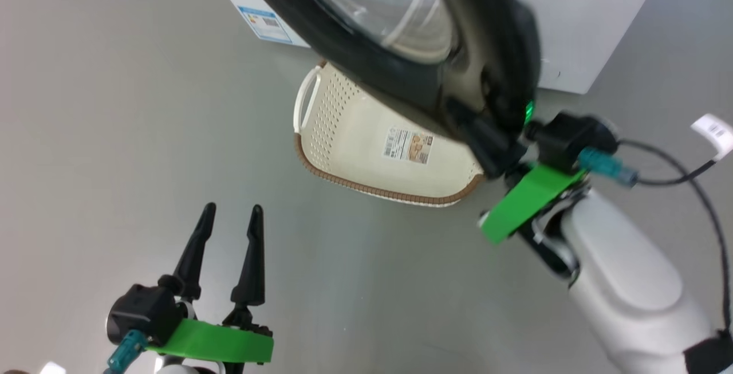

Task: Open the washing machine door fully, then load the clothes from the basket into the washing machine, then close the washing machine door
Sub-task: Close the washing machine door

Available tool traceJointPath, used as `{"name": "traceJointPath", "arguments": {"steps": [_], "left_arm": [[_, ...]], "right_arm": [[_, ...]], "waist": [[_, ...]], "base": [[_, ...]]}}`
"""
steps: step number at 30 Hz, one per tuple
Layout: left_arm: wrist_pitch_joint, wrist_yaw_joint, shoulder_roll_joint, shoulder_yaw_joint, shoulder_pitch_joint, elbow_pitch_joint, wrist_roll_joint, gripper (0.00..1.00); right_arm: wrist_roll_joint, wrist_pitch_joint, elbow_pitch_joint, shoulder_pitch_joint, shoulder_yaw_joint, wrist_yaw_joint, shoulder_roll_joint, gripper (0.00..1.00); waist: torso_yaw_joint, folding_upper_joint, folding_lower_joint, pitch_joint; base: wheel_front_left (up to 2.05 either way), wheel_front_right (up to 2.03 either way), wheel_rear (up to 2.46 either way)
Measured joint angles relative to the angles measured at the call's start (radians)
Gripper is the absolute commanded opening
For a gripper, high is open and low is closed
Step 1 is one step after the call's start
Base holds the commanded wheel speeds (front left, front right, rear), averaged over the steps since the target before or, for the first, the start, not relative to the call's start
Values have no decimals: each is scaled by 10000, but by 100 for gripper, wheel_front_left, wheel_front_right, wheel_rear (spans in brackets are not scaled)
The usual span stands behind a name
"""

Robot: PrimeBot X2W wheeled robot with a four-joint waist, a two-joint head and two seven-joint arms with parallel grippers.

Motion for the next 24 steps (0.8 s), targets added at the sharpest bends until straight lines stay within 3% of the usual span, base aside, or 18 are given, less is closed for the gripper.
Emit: {"name": "traceJointPath", "arguments": {"steps": [12,24], "left_arm": [[0,-90,-25,-299,-619,-115,-61,100],[-12,-163,-38,-562,-1332,-395,-86,100]], "right_arm": [[-729,-79,487,-2243,-2034,2,138,0],[-1156,-276,1751,-4821,-2878,2,581,0]], "waist": [[-121,0,1,1002],[-312,0,0,1996]], "base": [[0,0,0],[0,0,0]]}}
